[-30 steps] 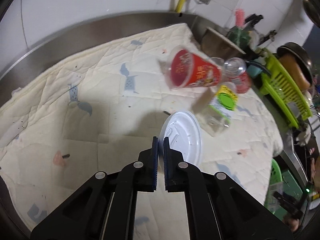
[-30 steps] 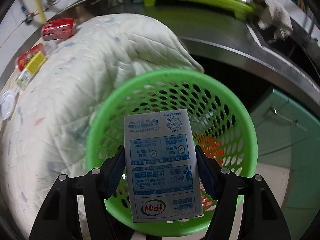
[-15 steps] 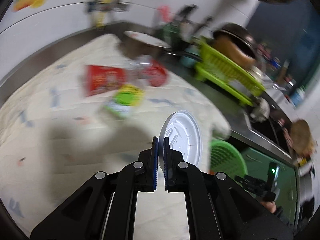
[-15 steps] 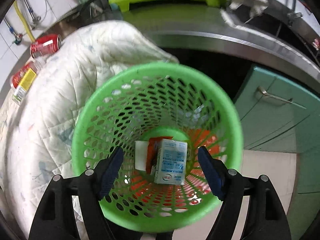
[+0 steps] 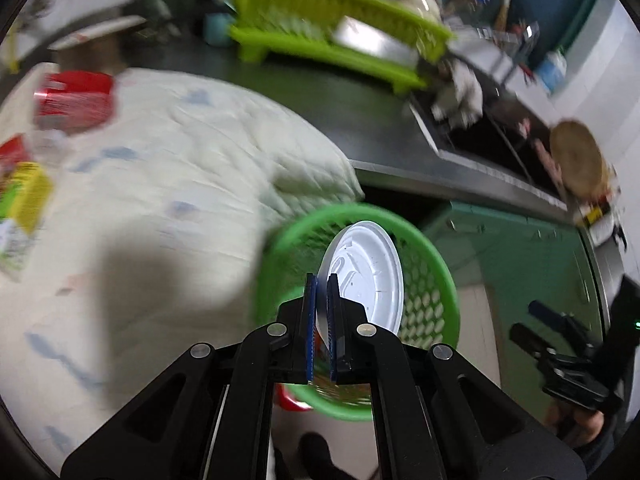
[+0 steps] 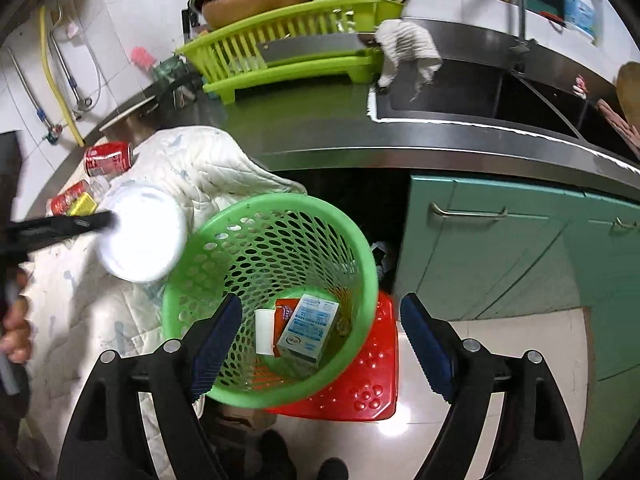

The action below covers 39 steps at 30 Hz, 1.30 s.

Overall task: Collect trash
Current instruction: 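Carry the white plastic lid to the green basket and drop it with the left gripper, then move both grippers back over the mat and grasp the red cola can with the right gripper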

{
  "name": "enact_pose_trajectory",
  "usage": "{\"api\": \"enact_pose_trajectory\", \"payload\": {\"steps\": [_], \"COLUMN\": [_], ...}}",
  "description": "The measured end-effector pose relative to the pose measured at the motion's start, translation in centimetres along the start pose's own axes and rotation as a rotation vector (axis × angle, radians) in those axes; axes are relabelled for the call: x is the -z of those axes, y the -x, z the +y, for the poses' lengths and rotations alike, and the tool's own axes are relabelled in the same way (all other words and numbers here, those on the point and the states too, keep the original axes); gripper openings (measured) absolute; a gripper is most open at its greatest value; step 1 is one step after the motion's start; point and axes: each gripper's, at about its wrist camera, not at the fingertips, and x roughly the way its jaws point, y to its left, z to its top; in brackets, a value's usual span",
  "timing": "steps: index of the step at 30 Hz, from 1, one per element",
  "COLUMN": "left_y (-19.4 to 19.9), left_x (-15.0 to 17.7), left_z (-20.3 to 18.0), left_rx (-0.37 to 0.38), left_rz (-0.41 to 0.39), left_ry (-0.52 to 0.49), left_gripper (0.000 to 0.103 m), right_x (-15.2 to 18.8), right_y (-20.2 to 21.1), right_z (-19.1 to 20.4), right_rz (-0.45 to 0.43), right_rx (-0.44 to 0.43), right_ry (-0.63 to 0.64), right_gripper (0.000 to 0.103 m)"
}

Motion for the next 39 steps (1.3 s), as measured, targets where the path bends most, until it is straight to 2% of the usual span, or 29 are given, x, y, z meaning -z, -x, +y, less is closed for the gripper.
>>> {"api": "enact_pose_trajectory", "payload": {"steps": [4,8,9,11,14,22,29,39], "left_y": [-3.4,-4.5,-4.6,-4.3,-3.0,3.0,8.9,14.8], "left_x": [0.5,0.7,0.9,1.1,1.3,1.7,3.1,5.8], "left_z": [-2.1,-2.7,-2.9,-3.0,-2.2,2.5,8.8,17.1], "left_rx": [0.026,0.098,0.120,0.107,0.109,0.003,-0.086,-0.212], "left_rz": [0.064,0.082,0.083,0.074,0.056,-0.029,-0.109,-0.209], "left_ry": [-0.009,0.033,0.040,0.032,0.044,0.086,0.204,0.357], "left_gripper": [0.005,0.007,0.010,0.025,0.032,0.039,0.043,0.046], "right_x": [0.9,1.4,1.5,1.5,1.3,-0.1,-1.9,-4.7], "right_y": [1.2,1.9,2.0,2.1,2.3,2.4,1.8,-0.4], "right_z": [-0.6,-0.9,-0.8,-0.6,0.0,2.9,7.3,15.4], "right_rz": [-0.007,-0.007,-0.008,-0.012,-0.019,-0.039,-0.052,-0.037], "right_rx": [0.009,0.007,0.006,0.004,-0.007,-0.063,-0.134,-0.236], "right_ry": [-0.008,-0.016,-0.012,-0.008,0.002,0.062,0.144,0.299], "right_gripper": [0.078,0.078,0.078,0.078,0.078,0.079,0.079,0.079]}}
